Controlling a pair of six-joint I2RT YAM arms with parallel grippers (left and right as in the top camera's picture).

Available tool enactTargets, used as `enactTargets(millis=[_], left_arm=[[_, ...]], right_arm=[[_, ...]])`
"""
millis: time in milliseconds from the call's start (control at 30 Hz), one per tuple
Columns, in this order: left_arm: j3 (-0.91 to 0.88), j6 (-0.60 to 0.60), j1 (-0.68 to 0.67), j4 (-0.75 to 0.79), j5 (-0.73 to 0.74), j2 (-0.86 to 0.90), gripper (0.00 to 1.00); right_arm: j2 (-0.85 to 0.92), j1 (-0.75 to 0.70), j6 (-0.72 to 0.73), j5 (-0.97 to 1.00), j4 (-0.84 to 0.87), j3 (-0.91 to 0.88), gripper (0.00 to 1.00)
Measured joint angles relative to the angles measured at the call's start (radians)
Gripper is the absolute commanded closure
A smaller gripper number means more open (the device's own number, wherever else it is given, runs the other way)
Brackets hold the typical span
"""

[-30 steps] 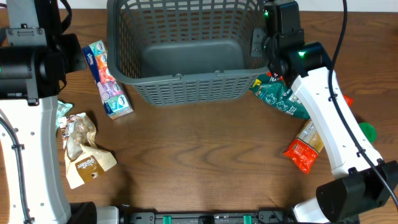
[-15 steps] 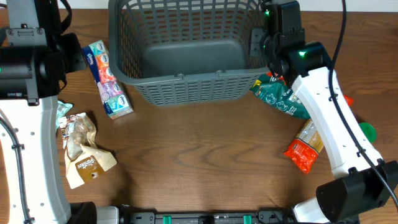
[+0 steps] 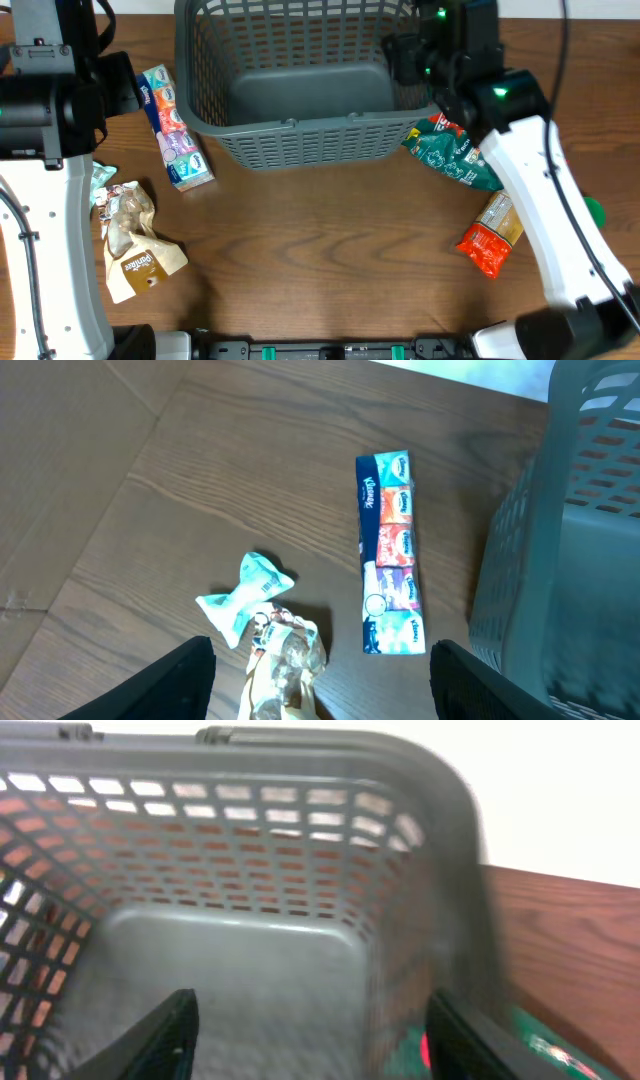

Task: Pack container
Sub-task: 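Move the right gripper down onto the green Nescafe bag and grasp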

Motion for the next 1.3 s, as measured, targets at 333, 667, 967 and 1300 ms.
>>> enactTargets(millis=[333,667,967,1300], left_arm=[[0.000,0.000,0.000,0.000,0.000,0.000,0.30],[0.000,0.000,0.000,0.000,0.000,0.000,0.30],[0.000,0.000,0.000,-0.005,0.000,0.000,0.29],[0.000,0.000,0.000,-0.012,0.000,0.000,0.29]], right_arm=[[-0.192,-0.217,0.213,0.207,-0.273,0.018,0.01],[-0.143,-0.536,0.259,0.061,-0.424,0.019,0.01],[0.089,-0.640,0.219,-0.225,-0.439,0.019,0.01],[0.357,-0.640,0.177,-0.285,-0.418,0.019,0.01]])
